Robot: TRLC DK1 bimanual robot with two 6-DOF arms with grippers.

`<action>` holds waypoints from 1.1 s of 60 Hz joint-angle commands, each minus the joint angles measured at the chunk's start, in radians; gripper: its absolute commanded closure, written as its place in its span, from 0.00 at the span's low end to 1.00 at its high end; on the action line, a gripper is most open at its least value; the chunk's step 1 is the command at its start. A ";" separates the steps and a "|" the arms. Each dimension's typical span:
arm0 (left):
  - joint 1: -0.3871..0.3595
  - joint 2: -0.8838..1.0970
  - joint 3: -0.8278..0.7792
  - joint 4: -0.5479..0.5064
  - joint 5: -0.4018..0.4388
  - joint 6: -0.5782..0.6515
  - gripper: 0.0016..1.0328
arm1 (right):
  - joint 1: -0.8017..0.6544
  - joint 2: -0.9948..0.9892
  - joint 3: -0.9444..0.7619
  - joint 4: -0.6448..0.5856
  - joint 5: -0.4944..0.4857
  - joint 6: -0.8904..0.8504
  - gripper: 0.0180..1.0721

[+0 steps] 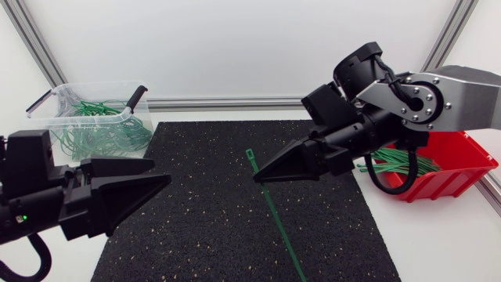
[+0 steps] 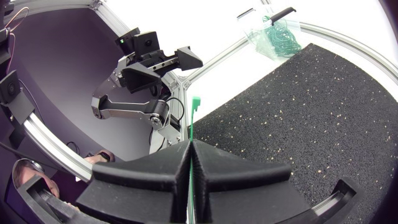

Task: Take a green cable tie from the red box, thread the tail through the head to close it, then place it in the transparent bin on the left.

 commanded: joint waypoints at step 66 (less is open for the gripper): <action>-0.249 0.602 0.287 0.457 0.269 -0.324 0.07 | -0.016 -0.073 -0.175 0.666 -0.087 0.565 0.95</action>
